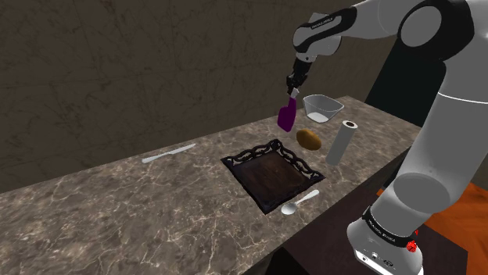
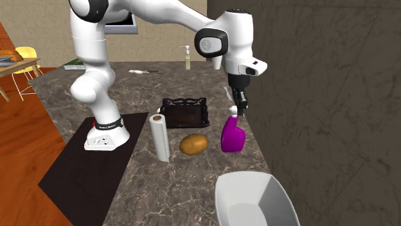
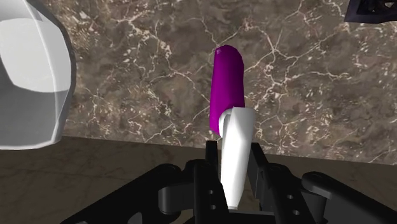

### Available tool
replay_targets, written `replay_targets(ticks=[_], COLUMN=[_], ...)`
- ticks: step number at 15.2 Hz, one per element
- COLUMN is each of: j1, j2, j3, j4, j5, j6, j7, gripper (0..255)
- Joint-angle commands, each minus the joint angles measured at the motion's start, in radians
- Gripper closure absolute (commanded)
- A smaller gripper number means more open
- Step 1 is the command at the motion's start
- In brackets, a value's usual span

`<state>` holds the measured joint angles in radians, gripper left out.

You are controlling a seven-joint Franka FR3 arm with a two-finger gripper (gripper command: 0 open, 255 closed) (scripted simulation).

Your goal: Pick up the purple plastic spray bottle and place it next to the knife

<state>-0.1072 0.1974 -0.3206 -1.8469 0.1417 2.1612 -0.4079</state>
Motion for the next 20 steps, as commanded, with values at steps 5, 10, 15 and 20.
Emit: replay_targets(ticks=[5,10,15,20], j1=[0.001,0.001,0.031,0.099], j2=[-0.021,-0.034,-0.076,-0.153], j3=[-0.003,-0.005,0.010,0.059], j4=[0.052,0.103,0.084,-0.010], j5=[-0.012,-0.020,-0.044,-0.089], j6=[-0.071,-0.134,-0.151,-0.124], j7=[0.010,0.018,0.072,0.200], gripper=[255,255,255,255])
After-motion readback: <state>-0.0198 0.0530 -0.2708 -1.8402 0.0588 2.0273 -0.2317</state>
